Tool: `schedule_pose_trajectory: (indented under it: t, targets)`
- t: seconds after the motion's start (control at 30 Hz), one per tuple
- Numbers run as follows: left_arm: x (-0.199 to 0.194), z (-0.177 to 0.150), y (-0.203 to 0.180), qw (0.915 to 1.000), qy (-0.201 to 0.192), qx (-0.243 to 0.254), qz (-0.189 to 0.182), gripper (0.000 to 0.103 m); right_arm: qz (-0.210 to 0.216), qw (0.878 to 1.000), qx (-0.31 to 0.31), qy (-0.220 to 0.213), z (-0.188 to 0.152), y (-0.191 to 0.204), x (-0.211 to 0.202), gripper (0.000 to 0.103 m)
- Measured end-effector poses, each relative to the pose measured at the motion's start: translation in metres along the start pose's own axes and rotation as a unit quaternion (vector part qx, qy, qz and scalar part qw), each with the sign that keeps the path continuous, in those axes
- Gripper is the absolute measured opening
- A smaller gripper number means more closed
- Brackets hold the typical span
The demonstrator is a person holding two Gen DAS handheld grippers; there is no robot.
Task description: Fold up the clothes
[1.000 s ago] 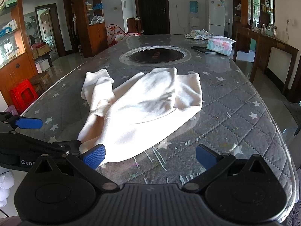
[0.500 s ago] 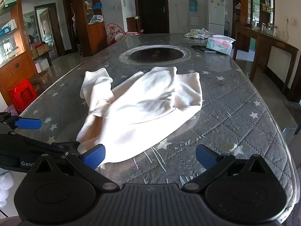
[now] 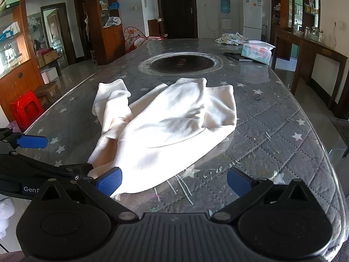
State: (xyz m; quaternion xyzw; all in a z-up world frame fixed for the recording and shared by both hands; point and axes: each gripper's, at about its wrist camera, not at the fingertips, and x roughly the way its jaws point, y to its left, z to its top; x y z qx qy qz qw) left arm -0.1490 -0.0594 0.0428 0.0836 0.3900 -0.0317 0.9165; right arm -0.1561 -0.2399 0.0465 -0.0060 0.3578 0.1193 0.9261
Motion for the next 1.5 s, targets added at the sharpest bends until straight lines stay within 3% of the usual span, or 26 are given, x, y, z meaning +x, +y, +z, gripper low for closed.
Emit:
schedule_pose_trajectory:
  t: [0.9,1.27,1.5]
  targets:
    - [0.016,0.031,0.027,0.9997,-0.009,-0.022,0.008,0.103,0.012,1.0,-0.013,-0.008,0.029,-0.001,0.02,0.103]
    - [0.013,0.059,0.032,0.999,-0.036,-0.027,-0.005,0.103,0.02,0.999,-0.024,-0.011,0.045,0.002,0.032,0.102]
    - [0.011,0.077,0.024,0.9969,-0.055,-0.025,-0.05,0.103,0.023,0.999,-0.023,-0.008,0.049,0.001,0.037,0.094]
